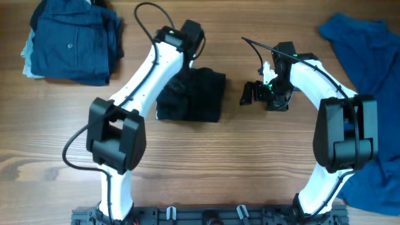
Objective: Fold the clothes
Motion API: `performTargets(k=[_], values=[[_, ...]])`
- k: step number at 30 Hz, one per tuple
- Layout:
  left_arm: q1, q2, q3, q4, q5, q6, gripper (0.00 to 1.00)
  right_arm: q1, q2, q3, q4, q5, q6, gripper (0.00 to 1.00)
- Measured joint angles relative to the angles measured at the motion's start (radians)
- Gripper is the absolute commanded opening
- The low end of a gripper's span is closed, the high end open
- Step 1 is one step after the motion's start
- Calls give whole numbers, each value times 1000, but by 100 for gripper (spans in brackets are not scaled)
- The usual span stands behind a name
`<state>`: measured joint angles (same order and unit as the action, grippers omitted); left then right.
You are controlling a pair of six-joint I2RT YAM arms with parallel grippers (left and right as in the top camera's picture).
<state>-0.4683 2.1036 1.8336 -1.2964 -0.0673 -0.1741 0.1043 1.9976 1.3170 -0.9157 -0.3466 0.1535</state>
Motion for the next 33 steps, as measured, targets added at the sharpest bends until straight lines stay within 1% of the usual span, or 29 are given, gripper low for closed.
performTargets(k=[1,2,3,4,6,10,12,14,15,16,17,18,20,22,23,24,25,26,28,29,31,33], values=[[-14,0,0,8,-2,-5,63,0,0,0,0,0,0,100],[-26,0,0,14,-3,-7,59,0,0,0,0,0,0,100],[-44,0,0,24,-3,-11,53,0,0,0,0,0,0,100],[-56,0,0,32,-3,-12,49,0,0,0,-3,1,0,100],[-84,0,0,57,11,-16,50,0,0,0,-3,1,0,100],[-110,0,0,135,105,-14,49,0,0,0,-4,4,0,100],[-115,0,3,136,151,-15,42,0,0,0,-4,4,0,100],[-115,-3,22,116,182,-14,41,0,0,0,-3,4,3,99],[-115,-6,33,103,189,-15,43,0,0,0,-3,3,3,95],[-114,-24,56,76,193,-15,52,0,0,0,-3,3,4,94],[-113,-51,69,63,188,-24,64,0,0,0,-3,2,6,93],[-109,-83,77,56,177,-37,70,0,0,0,-3,-2,8,94],[-87,-173,90,46,143,-80,72,0,0,2,-6,-18,26,93],[-41,-260,100,35,125,-116,83,0,0,11,-16,-32,44,93],[14,-327,108,18,112,-149,90,3,-1,24,-19,-38,53,93],[61,-371,116,4,101,-166,100,6,-6,33,-19,-39,60,95],[172,-443,125,-45,82,-219,100,23,-31,43,-19,-44,66,95],[208,-456,127,-62,79,-228,100,37,-48,47,-18,-45,74,96],[303,-468,130,-142,77,-266,100,83,-84,62,-21,-46,89,97],[354,-466,130,-173,75,-280,100,129,-105,82,-23,-45,100,99],[452,-448,129,-211,72,-301,100,222,-119,133,-22,-25,136,99],[512,-435,126,-216,72,-311,100,323,-120,186,-33,46,180,99]])
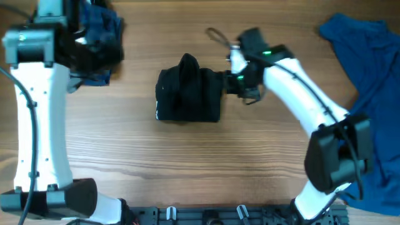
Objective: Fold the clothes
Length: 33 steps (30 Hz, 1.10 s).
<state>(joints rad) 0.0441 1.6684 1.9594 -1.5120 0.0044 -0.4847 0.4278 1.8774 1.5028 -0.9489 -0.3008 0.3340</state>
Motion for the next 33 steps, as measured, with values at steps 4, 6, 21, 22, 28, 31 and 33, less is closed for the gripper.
performTargets(k=[4,6,21,22,28,31,33], values=[[98,2,-20,-13,0,-8,100,169,0,81,-3,143,78,99],[132,2,-24,-25,0,-8,100,211,-2,101,19,174,105,99],[154,2,-24,-37,0,-8,100,294,66,105,109,329,126,97],[154,2,-24,-37,0,-8,100,296,73,105,113,331,126,96],[154,2,-24,-37,0,-8,100,305,135,105,117,353,122,62],[154,2,-24,-37,0,-8,100,305,143,105,117,386,129,45],[154,2,-24,-37,0,-8,100,304,143,105,116,396,130,36]])
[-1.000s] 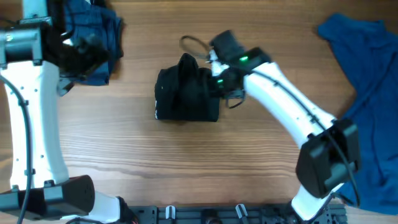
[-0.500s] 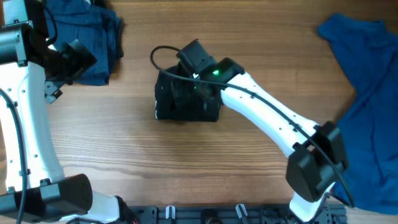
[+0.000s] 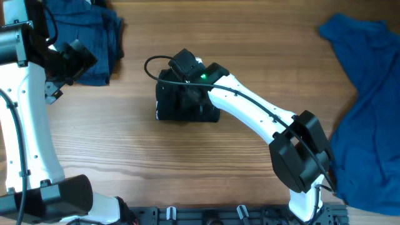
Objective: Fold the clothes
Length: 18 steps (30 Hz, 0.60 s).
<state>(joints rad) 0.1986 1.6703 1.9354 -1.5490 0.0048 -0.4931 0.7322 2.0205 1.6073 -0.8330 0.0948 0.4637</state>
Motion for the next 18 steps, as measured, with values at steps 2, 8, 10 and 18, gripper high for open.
performTargets(k=[2,8,10,18], values=[[0,0,0,0,0,0,100,-3,0,0,-5,7,6,21],[0,0,0,-1,0,0,100,-55,0,0,-47,34,34,4],[0,0,0,-2,0,0,100,-87,0,0,-64,40,34,4],[0,0,0,-8,0,0,100,-163,0,0,-125,91,34,4]])
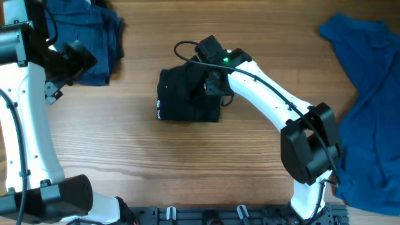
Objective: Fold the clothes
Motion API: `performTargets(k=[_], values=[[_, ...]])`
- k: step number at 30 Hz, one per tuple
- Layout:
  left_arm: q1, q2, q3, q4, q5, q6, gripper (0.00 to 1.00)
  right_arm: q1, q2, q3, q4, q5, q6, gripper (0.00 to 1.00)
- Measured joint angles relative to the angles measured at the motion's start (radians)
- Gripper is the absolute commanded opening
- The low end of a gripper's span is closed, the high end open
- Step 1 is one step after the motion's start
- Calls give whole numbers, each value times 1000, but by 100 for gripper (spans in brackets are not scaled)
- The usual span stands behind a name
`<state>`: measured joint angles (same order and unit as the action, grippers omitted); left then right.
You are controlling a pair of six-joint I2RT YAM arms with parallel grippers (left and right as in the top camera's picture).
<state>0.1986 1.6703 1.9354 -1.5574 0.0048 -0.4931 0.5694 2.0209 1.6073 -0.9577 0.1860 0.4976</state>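
Observation:
A black garment (184,100) lies folded into a compact rectangle at the middle of the table. My right gripper (211,80) hovers over or presses on its upper right part; black fingers against black cloth hide how the jaws stand. My left gripper (70,60) is far left, at the edge of the stack of folded dark blue clothes (94,28); its jaws cannot be made out either. Unfolded blue clothes (369,87) lie heaped along the right side.
The left arm's white links (25,125) run down the left edge of the table. The right arm (275,100) crosses from lower right to the centre. Bare wood lies in front of the black garment.
My right gripper was over the upper left part of the black garment and is now over its upper right edge. The garment looks slightly tidier. The left arm has not moved.
First my left gripper was at the top of the black garment and the right one stood beside its right edge. Then the left arm was away at the blue stack and the right gripper touched the garment's right edge. Later it was over the garment's left, now its right.

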Motion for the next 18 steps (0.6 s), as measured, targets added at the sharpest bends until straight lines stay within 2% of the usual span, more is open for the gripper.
performTargets(k=[13,15,18], values=[[0,0,0,-26,0,0,100,-39,0,18,-157,78,59,4],[0,0,0,-25,0,0,100,-42,-6,79,-159,15,43,7],[0,0,0,-21,0,0,100,-43,-49,173,-92,-211,-47,9]])
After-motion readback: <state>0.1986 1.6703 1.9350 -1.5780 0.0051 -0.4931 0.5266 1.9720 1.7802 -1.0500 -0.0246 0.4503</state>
